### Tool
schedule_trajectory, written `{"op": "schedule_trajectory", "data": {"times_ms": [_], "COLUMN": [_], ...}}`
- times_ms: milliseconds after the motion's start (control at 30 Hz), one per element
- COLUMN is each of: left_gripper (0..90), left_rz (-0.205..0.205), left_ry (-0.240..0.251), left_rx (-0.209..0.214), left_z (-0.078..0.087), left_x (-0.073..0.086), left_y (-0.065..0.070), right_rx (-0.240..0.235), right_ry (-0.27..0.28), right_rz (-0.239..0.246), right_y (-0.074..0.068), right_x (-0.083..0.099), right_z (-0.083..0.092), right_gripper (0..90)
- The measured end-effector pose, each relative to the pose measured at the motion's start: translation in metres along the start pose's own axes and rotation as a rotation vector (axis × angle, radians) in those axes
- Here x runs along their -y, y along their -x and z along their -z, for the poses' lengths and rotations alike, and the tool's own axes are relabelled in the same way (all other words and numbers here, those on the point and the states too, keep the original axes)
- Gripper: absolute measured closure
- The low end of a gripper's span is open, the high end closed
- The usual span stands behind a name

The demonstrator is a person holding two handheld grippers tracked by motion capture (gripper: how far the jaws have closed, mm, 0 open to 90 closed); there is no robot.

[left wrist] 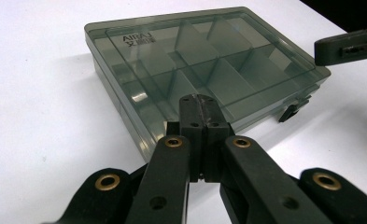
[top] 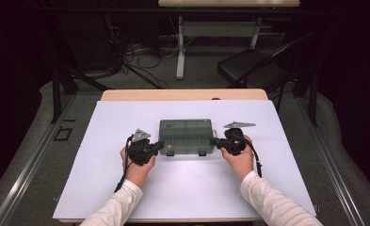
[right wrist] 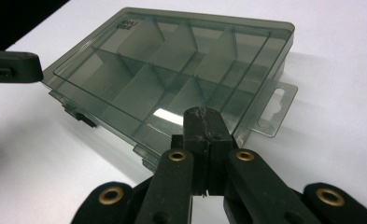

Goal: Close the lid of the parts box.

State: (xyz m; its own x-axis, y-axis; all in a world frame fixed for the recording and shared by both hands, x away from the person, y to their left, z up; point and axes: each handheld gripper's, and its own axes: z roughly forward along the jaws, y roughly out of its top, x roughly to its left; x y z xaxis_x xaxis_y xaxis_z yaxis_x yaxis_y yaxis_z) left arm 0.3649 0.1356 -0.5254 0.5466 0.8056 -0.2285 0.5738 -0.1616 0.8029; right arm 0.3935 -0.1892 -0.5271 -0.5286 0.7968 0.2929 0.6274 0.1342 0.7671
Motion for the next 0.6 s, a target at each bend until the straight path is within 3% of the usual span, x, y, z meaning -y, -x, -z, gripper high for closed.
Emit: {"op": "schedule_trajectory", "data": {"times_ms": [600], "left_gripper": [90.0], "left_rz": [0.003], "left_ry": [-0.035], "left_rx": [-0.006], "left_z": [-0.0052], "left_x": [0.0037], "left_y": [-0.0039], "right_rx": [-0.004], "right_ry": [0.005], "right_rz": [-0.002], "right_y": [-0.0001], "right_x": [0.0018], "right_z": [-0.0012], "right_gripper": [90.0]}}
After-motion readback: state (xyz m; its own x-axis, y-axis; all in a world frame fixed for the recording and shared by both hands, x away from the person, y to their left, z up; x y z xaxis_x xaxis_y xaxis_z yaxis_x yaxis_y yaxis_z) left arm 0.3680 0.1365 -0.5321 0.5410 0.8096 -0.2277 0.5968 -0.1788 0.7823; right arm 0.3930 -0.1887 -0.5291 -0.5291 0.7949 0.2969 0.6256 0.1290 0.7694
